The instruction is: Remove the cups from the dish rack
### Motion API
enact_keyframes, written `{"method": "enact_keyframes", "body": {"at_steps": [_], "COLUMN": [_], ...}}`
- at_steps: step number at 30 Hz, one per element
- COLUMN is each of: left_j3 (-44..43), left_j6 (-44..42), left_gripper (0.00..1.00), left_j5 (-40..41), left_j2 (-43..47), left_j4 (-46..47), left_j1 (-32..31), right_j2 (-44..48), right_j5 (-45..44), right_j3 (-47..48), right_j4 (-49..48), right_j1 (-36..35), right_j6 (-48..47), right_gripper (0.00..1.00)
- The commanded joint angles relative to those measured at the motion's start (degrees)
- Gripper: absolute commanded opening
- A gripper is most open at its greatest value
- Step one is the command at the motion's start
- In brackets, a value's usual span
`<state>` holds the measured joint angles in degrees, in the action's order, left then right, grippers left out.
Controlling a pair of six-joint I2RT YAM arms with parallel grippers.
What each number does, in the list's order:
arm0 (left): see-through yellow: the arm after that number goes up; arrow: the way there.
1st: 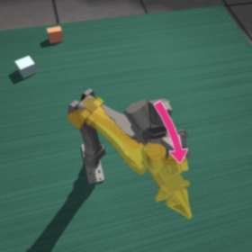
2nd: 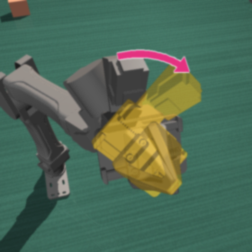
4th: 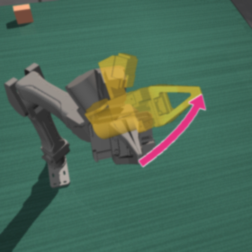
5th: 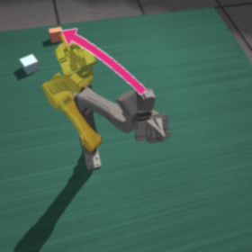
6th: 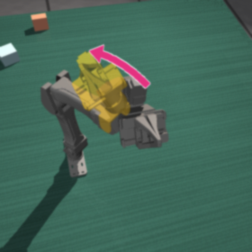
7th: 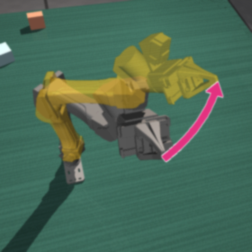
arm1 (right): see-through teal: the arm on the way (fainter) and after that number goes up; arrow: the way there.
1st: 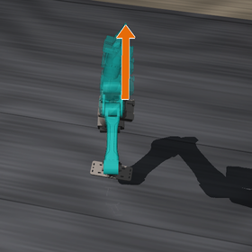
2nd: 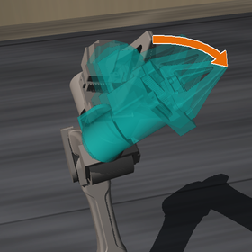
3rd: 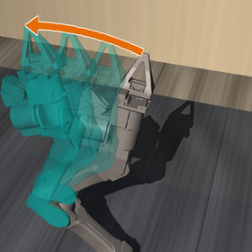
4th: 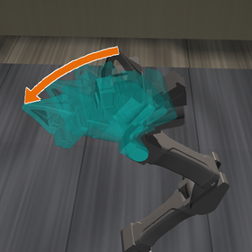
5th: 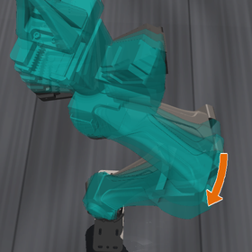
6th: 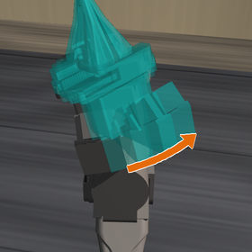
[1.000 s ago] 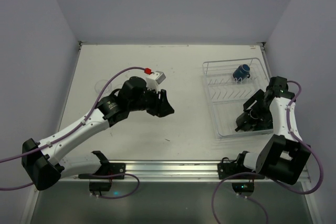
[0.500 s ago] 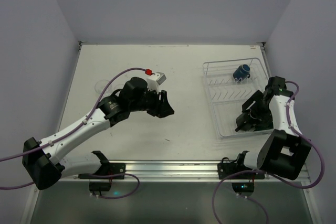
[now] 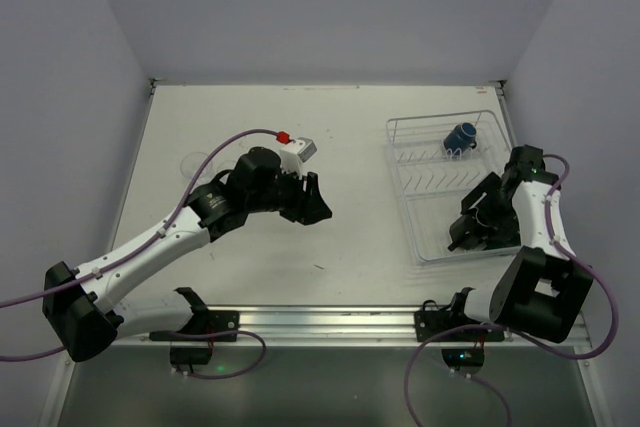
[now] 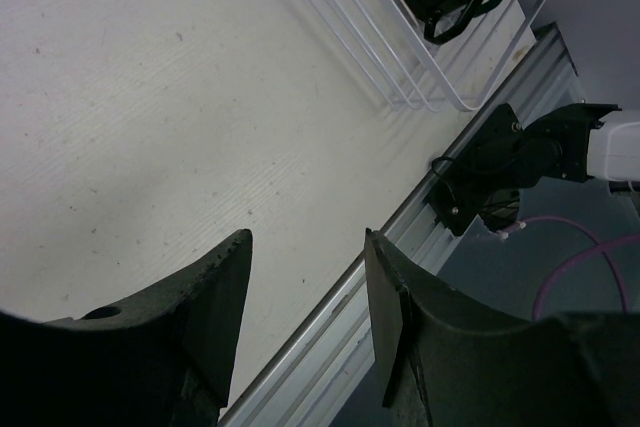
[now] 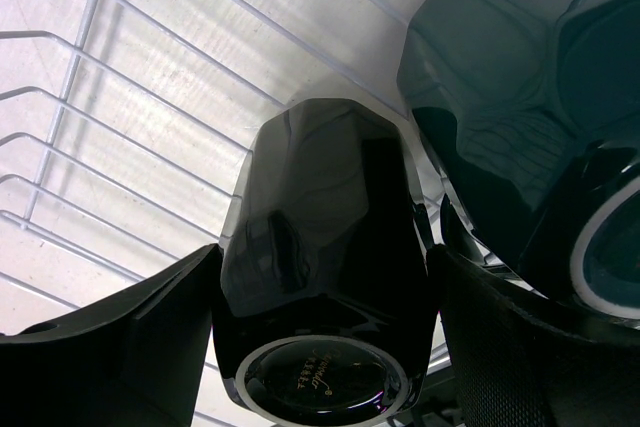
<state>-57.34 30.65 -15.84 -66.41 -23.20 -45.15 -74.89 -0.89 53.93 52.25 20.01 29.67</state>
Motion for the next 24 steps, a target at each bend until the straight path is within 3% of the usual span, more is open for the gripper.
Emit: {"method": "enact_keyframes", "body": {"at_steps": [1, 3, 4, 5, 12, 24], "left_j3": [0.39, 0.39, 0.48, 0.56, 0.30, -2.51], "left_j6": [-0.95, -0.95, -0.95, -0.95, -0.86, 0.46], "left_gripper": [0.53, 0.53, 0.53, 0.53, 0.53, 0.53], "left_j5": [-1.13, -1.13, -1.13, -1.04, -0.78, 0.98], "left_j2": [-0.03, -0.03, -0.03, -0.03, -0.30, -2.93], "left_j4": [2.20, 2.20, 2.20, 2.20, 2.20, 1.49], "left_j1": [-0.38, -0.29, -0.29, -0.38, -0.29, -0.38], "right_j2": [0.54, 0.54, 0.71, 0.80, 1.06, 0.36], "right_j5": [-2.53, -2.54, -2.46, -2.63, -5.44, -2.99], "right_j3": [0.91, 1.35, 1.87, 2.14, 7.15, 11.37], "right_j4": [-0.57, -0.22, -0.04, 0.22, 3.65, 4.36], "right_j1": [-1.02, -1.64, -1.90, -2.08, -6.47, -8.23], "right_j6": [-1.02, -0.93, -0.84, -0.67, 0.91, 0.48], "right_gripper": [0.37, 0.19, 0.04, 0.00, 0.00, 0.00]}}
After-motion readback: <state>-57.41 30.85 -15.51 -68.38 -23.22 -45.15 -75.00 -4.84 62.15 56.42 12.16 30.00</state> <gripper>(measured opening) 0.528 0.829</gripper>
